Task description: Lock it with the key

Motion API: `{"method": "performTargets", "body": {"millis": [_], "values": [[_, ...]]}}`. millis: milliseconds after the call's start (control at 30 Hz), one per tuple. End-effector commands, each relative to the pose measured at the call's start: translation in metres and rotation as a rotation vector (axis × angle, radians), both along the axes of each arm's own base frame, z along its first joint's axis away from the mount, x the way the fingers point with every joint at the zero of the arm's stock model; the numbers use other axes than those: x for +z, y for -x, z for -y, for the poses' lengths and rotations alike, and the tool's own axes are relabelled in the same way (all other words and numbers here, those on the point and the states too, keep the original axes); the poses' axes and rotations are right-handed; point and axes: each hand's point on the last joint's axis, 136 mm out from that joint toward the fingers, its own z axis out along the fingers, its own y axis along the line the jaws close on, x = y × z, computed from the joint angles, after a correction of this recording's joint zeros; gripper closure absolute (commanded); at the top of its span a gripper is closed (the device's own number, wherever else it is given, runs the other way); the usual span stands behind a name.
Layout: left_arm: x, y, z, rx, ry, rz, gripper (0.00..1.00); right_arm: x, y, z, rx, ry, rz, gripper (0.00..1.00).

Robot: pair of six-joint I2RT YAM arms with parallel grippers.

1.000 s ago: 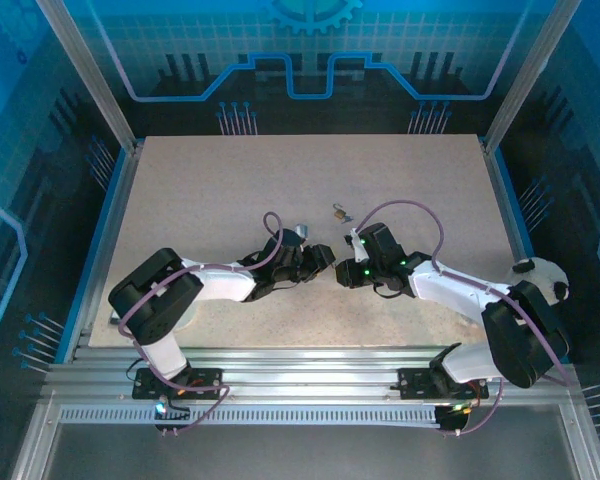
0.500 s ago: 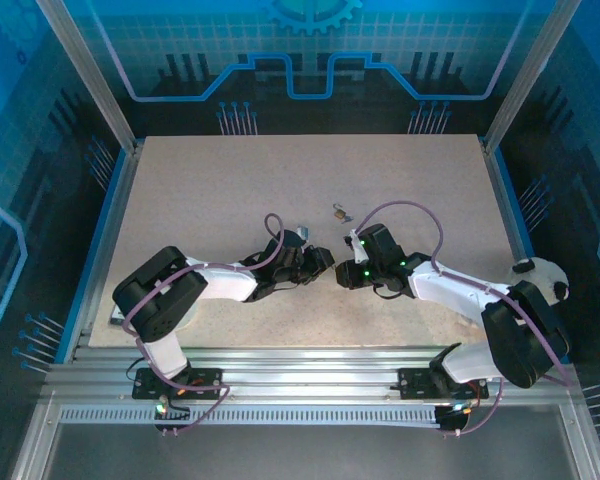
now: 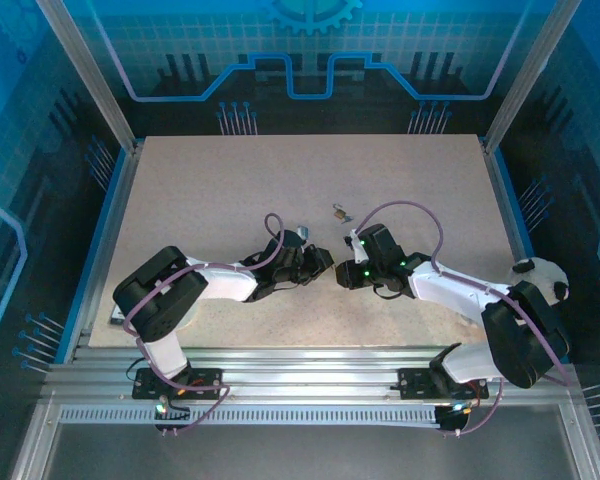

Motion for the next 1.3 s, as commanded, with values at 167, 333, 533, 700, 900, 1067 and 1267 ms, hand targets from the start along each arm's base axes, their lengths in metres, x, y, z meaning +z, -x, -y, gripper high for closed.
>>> {"method": "performTargets", "body": {"millis": [167,333,533,700,900,1067,1267], "values": [[0.0085,-0.0007,0.0099,-0.027,0.032,0.017,0.88,0.0062,0.0034,-0.0054,0.018,-0.026,0.018,0.76],[0.0084,-0.0005,0.0099,-0.029,0.031,0.018,0.90,0.0062,0.0035,-0.0055,0.019,-0.026,0.017,0.76],[0.0077,0.0004,0.0097,-0.030,0.033,0.015,1.00,0.0061,0.0041,-0.0065,0.022,-0.031,0.014,0.76],[0.0080,0.0015,0.0094,-0.036,0.030,0.017,1.00,0.0066,0.0049,-0.0077,0.031,-0.035,0.014,0.73],[0.0087,0.0030,0.0059,-0.033,0.015,0.020,1.00,0.0073,0.0054,-0.0090,0.041,-0.040,0.014,0.71],[0.0098,0.0030,0.0020,-0.024,0.006,0.028,1.00,0.0075,0.0059,-0.0095,0.046,-0.042,0.013,0.69],[0.0109,0.0038,0.0007,-0.023,0.002,0.030,1.00,0.0084,0.0063,-0.0105,0.050,-0.046,0.013,0.66]]}}
